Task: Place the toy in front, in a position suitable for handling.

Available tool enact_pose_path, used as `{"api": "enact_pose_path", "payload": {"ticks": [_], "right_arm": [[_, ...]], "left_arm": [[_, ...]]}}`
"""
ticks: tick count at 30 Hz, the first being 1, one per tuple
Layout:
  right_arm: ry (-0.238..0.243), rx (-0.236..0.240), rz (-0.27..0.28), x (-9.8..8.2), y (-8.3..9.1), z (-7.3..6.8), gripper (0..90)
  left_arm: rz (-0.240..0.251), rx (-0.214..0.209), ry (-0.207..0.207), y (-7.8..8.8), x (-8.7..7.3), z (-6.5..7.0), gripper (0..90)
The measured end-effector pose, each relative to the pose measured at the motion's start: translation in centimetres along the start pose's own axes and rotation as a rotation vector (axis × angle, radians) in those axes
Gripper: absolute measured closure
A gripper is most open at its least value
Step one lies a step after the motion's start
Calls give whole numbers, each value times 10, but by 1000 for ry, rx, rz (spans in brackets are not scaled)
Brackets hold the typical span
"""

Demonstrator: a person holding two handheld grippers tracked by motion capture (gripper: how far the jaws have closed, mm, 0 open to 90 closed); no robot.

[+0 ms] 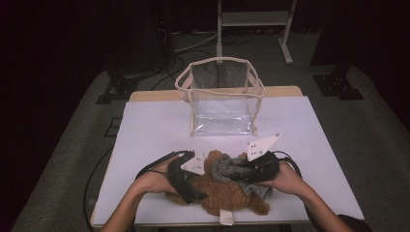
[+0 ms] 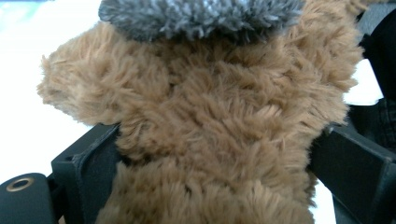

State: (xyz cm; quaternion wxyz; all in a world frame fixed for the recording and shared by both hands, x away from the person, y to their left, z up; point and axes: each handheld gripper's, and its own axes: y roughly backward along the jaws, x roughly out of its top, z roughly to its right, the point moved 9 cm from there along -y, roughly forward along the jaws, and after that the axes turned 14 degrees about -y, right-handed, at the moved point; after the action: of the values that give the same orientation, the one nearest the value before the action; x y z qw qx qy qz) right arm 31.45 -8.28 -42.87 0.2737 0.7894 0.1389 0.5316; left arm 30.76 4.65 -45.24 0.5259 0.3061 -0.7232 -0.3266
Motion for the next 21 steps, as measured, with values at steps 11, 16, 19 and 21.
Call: {"api": "enact_pose_path", "payload": {"ticks": [11,16,19,21], "right_arm": [[-2,-37,27,18,11,18,724],[6,-66,9,36,12,31,725],[3,-79,1,47,11,38,724],[4,-87,-13,50,10,42,725]], "left_arm": [[13,135,-43,10,2,-15,498],[-2,249,-13,15,-3,-38,509],[-11,298,17,16,-5,-52,519],[-2,291,24,15,-5,-51,519]]}}
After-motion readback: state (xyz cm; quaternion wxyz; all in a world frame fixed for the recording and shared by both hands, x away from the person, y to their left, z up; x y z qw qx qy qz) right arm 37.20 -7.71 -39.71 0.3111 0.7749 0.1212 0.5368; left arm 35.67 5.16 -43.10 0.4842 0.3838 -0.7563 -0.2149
